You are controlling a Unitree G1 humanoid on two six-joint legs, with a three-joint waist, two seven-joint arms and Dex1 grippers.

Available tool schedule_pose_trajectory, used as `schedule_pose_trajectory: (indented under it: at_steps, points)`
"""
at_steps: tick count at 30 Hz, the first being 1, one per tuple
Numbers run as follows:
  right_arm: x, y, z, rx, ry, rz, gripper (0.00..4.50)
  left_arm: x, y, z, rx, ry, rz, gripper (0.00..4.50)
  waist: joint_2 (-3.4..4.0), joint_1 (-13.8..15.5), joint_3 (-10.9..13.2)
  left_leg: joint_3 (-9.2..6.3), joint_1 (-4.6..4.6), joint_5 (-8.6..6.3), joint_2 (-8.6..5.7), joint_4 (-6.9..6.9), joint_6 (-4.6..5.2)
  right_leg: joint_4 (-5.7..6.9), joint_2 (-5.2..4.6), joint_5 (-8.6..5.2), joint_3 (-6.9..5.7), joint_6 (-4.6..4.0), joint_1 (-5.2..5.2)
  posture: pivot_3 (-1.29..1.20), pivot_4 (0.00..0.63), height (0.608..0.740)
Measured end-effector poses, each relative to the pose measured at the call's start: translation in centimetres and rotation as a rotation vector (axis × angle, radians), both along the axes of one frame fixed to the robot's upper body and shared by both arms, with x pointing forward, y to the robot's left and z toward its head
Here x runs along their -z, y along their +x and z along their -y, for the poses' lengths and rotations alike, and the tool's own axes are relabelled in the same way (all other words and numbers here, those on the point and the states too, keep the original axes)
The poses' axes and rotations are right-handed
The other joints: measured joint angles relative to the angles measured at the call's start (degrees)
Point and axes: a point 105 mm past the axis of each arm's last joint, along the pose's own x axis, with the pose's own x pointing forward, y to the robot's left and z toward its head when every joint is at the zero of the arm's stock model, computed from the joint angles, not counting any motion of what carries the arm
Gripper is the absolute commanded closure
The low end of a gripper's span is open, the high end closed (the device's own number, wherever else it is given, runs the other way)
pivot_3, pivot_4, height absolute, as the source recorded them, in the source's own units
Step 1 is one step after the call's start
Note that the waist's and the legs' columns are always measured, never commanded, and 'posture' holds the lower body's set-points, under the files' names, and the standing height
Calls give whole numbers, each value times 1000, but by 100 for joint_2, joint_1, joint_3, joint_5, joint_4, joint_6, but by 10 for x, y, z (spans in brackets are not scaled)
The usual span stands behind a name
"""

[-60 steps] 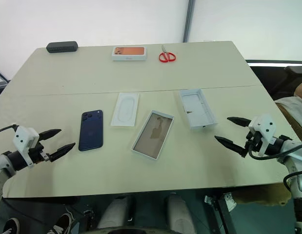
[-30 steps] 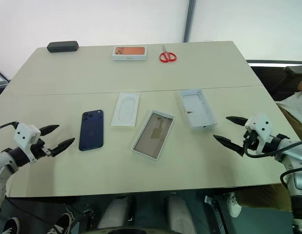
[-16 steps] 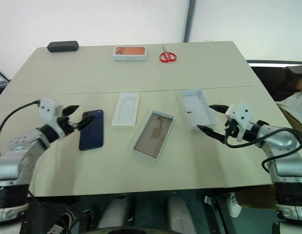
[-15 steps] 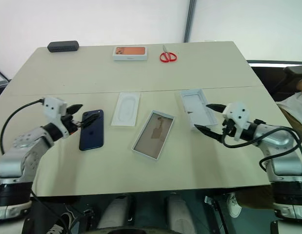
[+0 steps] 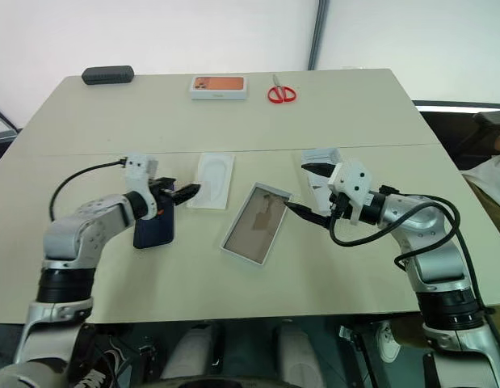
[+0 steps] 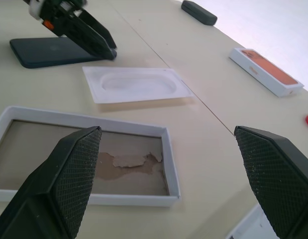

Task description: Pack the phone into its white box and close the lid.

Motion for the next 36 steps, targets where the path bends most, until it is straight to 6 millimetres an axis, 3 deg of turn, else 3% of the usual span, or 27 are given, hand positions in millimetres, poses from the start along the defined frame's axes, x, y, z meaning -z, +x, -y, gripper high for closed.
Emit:
schedule_pose_trajectory:
  at_steps: [5,12,23,26,32,36]
  points:
    - [1,0,-1,-2,-1,-4,26,8,3,12,4,-45,-89,76,0,-42,0,-1,1,0,3,-13,0,3,7,0,-1,0,-11,0,150,740]
    - [1,0,0,5,1,-4,26,5,9,3,-63,-161,-157,76,-1,-20,1,-3,1,0,0,-6,0,3,1,0,-1,0,-5,0,150,740]
    - [0,1,0,14,5,3,26,6,11,12,-78,-271,-232,76,-2,-13,1,-4,2,1,-4,-6,-2,3,0,2,-2,3,-3,0,150,740]
    - [0,1,0,13,5,5,0,7,9,16,-68,-287,-250,867,-2,-5,1,-4,2,1,-4,-5,-2,2,-1,2,-2,3,-1,0,150,740]
    - [0,1,0,12,4,5,0,18,3,19,-65,-334,-312,3825,-2,-8,1,-5,1,1,-5,-6,-2,2,-1,2,-2,3,-3,0,150,740]
    - [0,1,-1,7,2,4,0,20,2,21,-69,-362,-324,3825,-4,-8,2,-5,1,1,-5,-7,-3,2,-1,2,-2,3,-3,0,150,740]
